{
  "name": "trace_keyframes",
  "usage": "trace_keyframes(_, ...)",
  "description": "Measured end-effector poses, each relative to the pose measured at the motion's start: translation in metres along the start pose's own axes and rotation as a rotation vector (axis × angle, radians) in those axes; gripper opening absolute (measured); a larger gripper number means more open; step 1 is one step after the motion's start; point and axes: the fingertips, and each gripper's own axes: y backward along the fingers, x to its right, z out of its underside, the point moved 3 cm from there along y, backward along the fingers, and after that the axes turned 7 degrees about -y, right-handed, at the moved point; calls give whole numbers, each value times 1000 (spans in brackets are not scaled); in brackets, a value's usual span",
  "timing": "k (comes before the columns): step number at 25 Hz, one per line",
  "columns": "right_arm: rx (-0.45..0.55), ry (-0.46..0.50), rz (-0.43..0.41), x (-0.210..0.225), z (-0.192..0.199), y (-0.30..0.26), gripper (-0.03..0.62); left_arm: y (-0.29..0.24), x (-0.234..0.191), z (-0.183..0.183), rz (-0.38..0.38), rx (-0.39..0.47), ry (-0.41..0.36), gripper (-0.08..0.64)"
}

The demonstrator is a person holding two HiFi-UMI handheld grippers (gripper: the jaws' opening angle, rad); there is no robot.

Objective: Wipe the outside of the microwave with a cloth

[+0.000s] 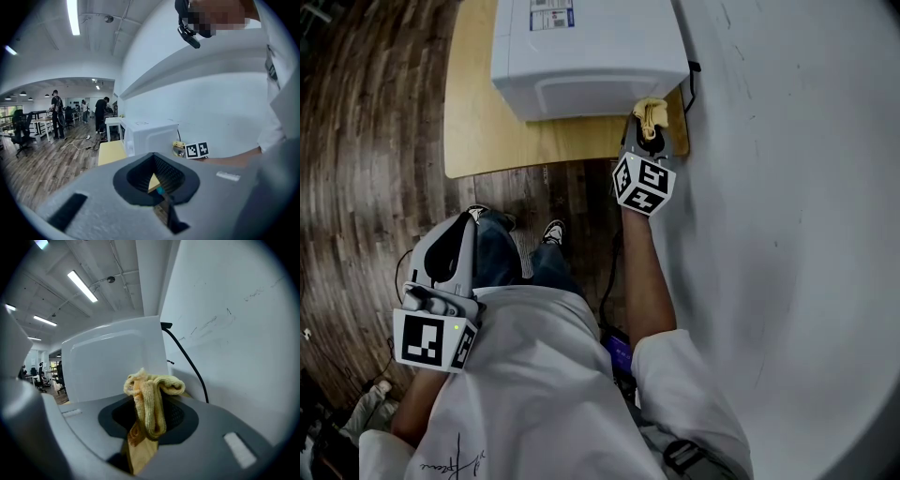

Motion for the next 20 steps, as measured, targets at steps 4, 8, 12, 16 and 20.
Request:
trace_keyframes(4, 1, -10, -1, -2, 2, 0, 114, -1, -2, 0, 7, -3, 0, -9)
trace_keyframes(8, -3, -10, -15, -5, 3, 0, 114, -2, -3, 2, 14, -9, 3, -9)
trace_keyframes(12, -10, -1, -34, -10, 4, 0, 114, -5, -3, 5, 20, -11, 7, -9)
trace_keyframes(16, -22, 12, -72, -21, 9, 1, 114, -7, -2, 6, 23, -14, 10, -9)
trace_keyframes(20, -38, 21, -114, -34, 14, 1, 114, -8, -3, 6, 19, -18, 15, -9)
